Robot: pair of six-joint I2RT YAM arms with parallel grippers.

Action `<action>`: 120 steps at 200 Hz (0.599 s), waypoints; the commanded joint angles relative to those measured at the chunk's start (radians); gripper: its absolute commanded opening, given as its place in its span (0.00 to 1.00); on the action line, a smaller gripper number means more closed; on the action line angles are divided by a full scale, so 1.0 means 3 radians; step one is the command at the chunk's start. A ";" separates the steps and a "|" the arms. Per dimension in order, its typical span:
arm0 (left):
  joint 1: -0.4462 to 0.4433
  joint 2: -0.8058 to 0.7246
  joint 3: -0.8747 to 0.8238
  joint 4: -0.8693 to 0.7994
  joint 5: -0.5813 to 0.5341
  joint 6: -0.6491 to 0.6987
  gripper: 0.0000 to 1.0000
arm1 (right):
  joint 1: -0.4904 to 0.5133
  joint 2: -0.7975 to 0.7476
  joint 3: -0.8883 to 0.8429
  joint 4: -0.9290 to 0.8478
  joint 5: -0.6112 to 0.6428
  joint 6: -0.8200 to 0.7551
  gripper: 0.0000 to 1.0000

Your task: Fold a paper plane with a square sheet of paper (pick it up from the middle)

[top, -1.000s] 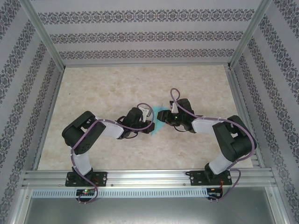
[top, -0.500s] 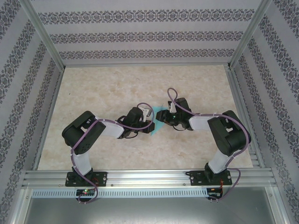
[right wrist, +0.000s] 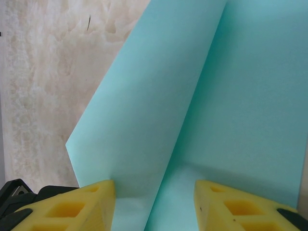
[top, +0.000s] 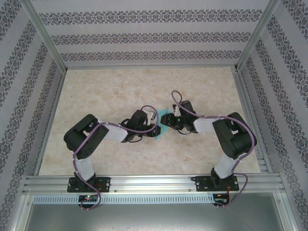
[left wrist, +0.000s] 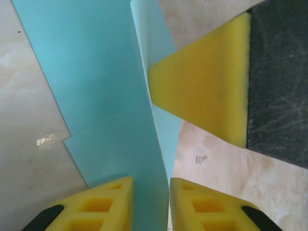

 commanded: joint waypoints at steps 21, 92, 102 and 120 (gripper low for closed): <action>0.0044 0.0125 0.0101 -0.0036 0.0102 -0.0021 0.25 | 0.0038 0.0064 0.0072 -0.0138 0.0175 0.0000 0.48; 0.0136 -0.0553 -0.0127 -0.0504 -0.0148 0.0085 0.37 | 0.0128 0.0072 0.0207 -0.0609 0.0571 -0.0007 0.48; 0.0148 -0.0666 -0.0177 -0.0553 -0.0210 0.0065 0.40 | 0.0144 0.0087 0.0239 -0.0670 0.0627 0.0000 0.48; 0.0156 -0.0818 -0.0229 -0.0633 -0.0341 -0.0016 0.41 | 0.0184 0.0122 0.0299 -0.0779 0.0696 0.0005 0.48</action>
